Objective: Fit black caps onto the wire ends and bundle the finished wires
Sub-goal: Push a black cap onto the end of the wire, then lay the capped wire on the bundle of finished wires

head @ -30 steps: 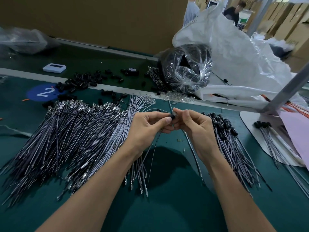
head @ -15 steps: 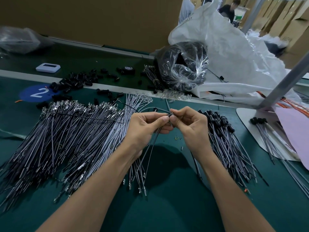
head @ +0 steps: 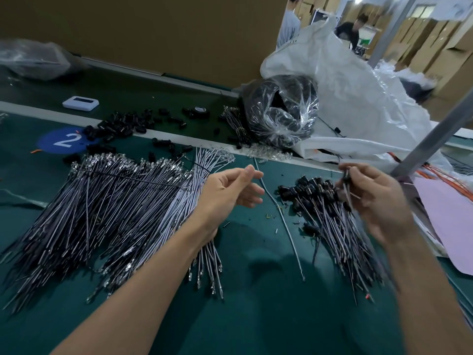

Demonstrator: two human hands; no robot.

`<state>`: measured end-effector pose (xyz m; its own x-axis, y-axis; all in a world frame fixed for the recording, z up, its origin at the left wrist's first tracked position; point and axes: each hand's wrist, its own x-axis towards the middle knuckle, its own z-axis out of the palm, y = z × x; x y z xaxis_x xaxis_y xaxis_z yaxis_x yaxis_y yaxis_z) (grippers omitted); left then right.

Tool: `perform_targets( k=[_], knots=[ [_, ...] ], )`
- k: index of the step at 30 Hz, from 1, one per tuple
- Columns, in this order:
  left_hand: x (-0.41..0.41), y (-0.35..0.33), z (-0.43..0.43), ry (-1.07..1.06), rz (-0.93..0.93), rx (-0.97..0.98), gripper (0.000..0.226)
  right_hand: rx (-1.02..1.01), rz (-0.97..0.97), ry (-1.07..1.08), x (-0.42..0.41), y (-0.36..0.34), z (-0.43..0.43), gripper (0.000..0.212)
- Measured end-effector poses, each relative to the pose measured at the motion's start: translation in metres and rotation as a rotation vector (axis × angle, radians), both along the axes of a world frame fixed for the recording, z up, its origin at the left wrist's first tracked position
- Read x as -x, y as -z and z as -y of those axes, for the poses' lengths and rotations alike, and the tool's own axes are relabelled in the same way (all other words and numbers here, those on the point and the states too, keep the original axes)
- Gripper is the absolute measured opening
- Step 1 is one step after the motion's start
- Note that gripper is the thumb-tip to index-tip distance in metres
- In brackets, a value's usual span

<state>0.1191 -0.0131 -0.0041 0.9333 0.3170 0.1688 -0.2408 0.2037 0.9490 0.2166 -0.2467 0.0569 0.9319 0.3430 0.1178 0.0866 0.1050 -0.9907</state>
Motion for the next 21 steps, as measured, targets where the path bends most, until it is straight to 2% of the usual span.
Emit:
perform_targets(
  k=[2, 4, 5, 6, 8, 10, 16, 19, 21],
  knots=[
    [-0.001, 0.001, 0.003, -0.1, 0.043, -0.089, 0.035, 0.385, 0.135, 0.133, -0.011, -0.003, 0.009, 0.022],
    [-0.001, 0.0, 0.001, -0.231, 0.081, -0.078, 0.038, 0.817, 0.338, 0.231, -0.018, -0.003, 0.002, 0.034],
    [0.0, -0.001, -0.002, -0.309, 0.08, -0.04, 0.041, 0.969, 0.443, 0.25, -0.016, -0.002, -0.005, 0.036],
    [0.0, -0.003, -0.007, -0.392, 0.069, 0.009, 0.044, 1.03, 0.533, 0.253, -0.01, -0.001, -0.017, 0.033],
    [0.0, -0.005, -0.016, -0.533, 0.056, 0.117, 0.051, 1.003, 0.611, 0.173, 0.003, 0.002, -0.044, 0.022],
    [0.001, -0.006, -0.021, -0.622, 0.065, 0.2, 0.056, 1.032, 0.573, 0.031, 0.019, 0.012, -0.075, 0.018],
    [0.006, -0.009, -0.028, -0.772, 0.145, 0.294, 0.065, 1.147, 0.455, -0.233, 0.067, 0.047, -0.152, 0.058],
    [0.007, -0.01, -0.036, -0.893, 0.133, 0.366, 0.064, 1.16, 0.468, -0.305, 0.077, 0.054, -0.17, 0.057],
    [0.007, -0.011, -0.036, -0.909, 0.13, 0.378, 0.063, 1.106, 0.405, -0.381, 0.075, 0.052, -0.174, 0.049]
  ],
)
